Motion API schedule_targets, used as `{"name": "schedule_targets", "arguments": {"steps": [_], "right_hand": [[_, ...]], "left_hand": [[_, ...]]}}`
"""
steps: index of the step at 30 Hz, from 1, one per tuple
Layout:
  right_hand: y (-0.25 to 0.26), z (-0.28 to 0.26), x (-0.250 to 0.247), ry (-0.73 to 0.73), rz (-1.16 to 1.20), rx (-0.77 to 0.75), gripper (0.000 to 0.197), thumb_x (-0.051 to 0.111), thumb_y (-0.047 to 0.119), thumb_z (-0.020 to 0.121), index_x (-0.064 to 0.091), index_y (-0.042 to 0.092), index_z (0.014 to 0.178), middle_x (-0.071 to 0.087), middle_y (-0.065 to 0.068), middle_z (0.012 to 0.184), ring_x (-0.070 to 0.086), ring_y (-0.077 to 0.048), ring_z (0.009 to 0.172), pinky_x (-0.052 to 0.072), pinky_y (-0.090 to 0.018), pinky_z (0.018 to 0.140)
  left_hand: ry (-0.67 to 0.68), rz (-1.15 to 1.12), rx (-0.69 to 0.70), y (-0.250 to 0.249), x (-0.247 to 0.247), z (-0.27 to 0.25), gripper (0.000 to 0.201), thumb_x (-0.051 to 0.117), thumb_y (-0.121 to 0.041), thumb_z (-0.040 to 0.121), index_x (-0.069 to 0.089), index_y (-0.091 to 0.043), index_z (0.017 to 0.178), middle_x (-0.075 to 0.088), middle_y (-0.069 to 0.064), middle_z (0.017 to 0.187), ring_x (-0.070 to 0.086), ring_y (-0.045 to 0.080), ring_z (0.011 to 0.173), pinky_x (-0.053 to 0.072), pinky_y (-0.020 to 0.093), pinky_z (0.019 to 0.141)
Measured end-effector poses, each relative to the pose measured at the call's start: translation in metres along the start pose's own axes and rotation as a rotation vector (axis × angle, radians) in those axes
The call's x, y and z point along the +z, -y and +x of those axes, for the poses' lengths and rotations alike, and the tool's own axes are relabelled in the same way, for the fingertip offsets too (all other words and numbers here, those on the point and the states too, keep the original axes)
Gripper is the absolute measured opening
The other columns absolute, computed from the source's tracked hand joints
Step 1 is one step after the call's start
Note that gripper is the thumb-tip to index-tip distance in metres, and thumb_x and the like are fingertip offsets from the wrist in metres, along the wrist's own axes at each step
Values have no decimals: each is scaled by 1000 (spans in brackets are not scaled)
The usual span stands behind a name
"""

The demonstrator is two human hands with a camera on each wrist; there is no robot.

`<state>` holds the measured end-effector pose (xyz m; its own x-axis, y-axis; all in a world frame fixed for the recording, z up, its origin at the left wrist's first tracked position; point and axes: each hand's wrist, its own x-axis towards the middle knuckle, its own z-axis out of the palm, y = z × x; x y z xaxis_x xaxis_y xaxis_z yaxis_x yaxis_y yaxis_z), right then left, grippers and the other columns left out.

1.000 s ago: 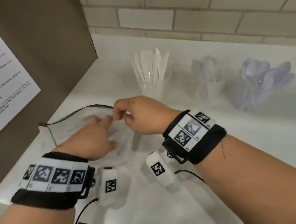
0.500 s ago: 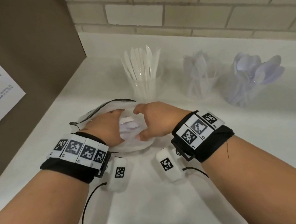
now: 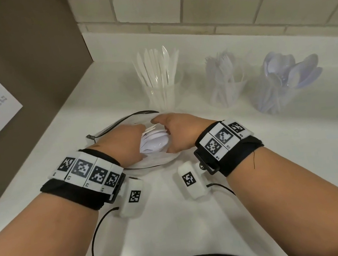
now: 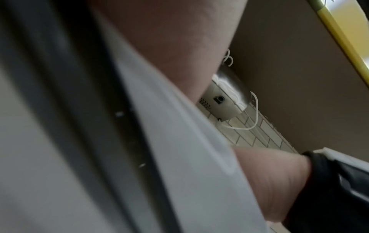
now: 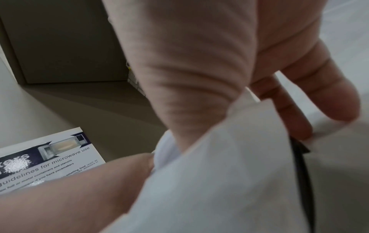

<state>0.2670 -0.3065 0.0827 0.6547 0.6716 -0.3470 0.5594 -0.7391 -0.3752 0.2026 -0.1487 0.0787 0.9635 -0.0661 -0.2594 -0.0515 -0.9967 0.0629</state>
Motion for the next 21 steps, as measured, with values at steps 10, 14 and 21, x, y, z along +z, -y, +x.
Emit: {"name": "schedule_targets", "arguments": {"steps": [10, 14, 21], "right_hand": [[1, -8, 6, -51, 19, -23, 68, 70, 22, 78, 43, 13, 140, 53, -4, 129, 55, -19, 111, 33, -17, 79], [21, -8, 17, -64, -18, 9, 57, 66, 35, 82, 50, 7, 129, 51, -10, 121, 55, -25, 109, 43, -25, 83], [47, -4, 16, -134, 403, -126, 48, 63, 30, 90, 52, 18, 135, 59, 0, 123, 62, -9, 79, 49, -23, 72]], "left_hand": [[-383, -819, -9, 15, -28, -21, 40, 75, -17, 75, 56, -20, 110, 67, -12, 93, 65, 2, 88, 45, 16, 75], [-701, -1322, -73, 24, -36, -26, 48, 68, -12, 76, 55, -4, 122, 71, 3, 98, 71, 17, 91, 56, 36, 86], [-1066, -1618, -78, 29, -56, -37, 64, 64, -11, 76, 43, 5, 134, 66, 6, 99, 69, 21, 92, 56, 33, 83]]}}
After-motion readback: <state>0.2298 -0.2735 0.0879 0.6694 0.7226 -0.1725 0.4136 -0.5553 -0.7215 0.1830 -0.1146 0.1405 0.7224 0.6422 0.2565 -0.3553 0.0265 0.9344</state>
